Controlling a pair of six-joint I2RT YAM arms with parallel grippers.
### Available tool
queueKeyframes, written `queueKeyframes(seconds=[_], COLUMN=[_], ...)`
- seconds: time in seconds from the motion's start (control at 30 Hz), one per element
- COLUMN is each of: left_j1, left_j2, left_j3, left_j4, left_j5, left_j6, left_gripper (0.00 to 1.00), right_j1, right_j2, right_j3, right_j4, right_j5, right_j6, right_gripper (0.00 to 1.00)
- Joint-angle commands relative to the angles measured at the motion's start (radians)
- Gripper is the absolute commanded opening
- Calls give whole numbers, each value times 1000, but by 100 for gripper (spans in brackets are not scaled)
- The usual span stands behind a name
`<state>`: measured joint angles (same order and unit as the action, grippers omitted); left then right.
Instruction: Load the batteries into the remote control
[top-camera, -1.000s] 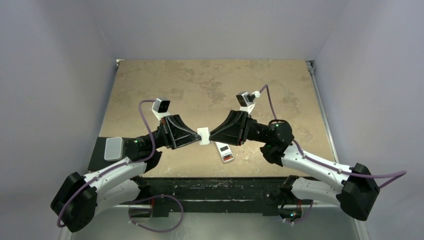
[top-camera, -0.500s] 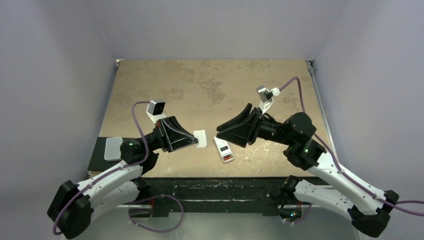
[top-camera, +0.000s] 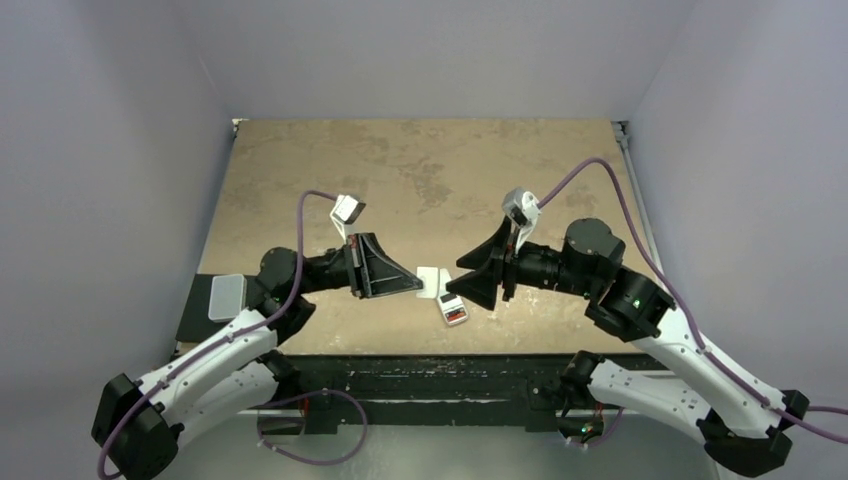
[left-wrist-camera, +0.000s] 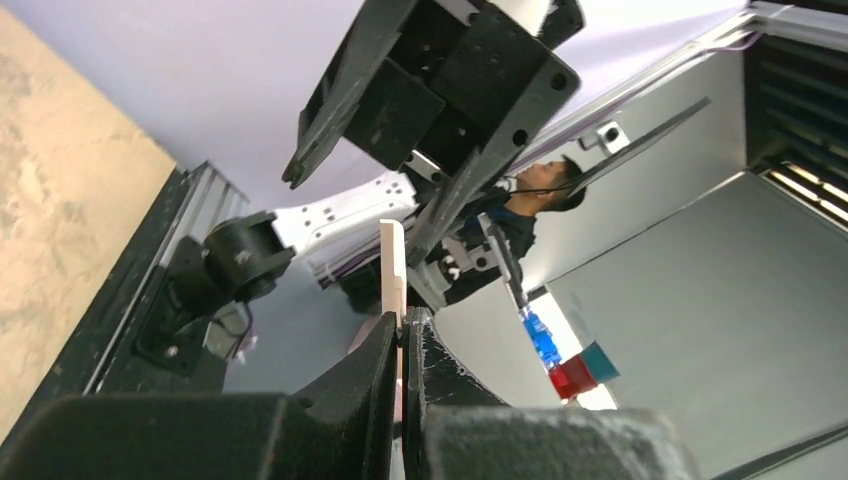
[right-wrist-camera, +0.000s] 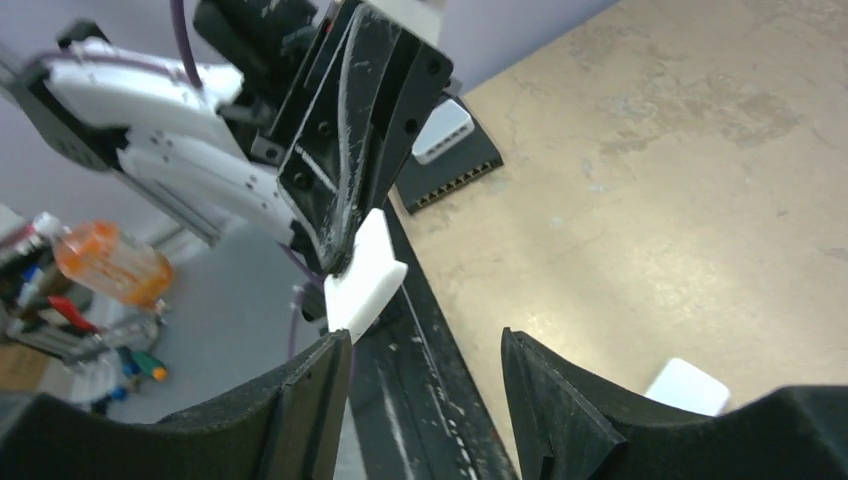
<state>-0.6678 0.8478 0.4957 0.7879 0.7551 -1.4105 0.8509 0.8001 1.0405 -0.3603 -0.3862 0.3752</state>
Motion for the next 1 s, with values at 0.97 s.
queueKeyframes(seconds=[0.97], left_j1=[2], left_j2=[-9], left_j3=[-17], left_j4=[-416], left_j5=[99], left_j6=[211], left_gripper=[0], right_j1=[244], right_j2=[-232], right_j3=[-407], right_j4=[349], right_j5=[118], right_j6=[-745], right_gripper=[70])
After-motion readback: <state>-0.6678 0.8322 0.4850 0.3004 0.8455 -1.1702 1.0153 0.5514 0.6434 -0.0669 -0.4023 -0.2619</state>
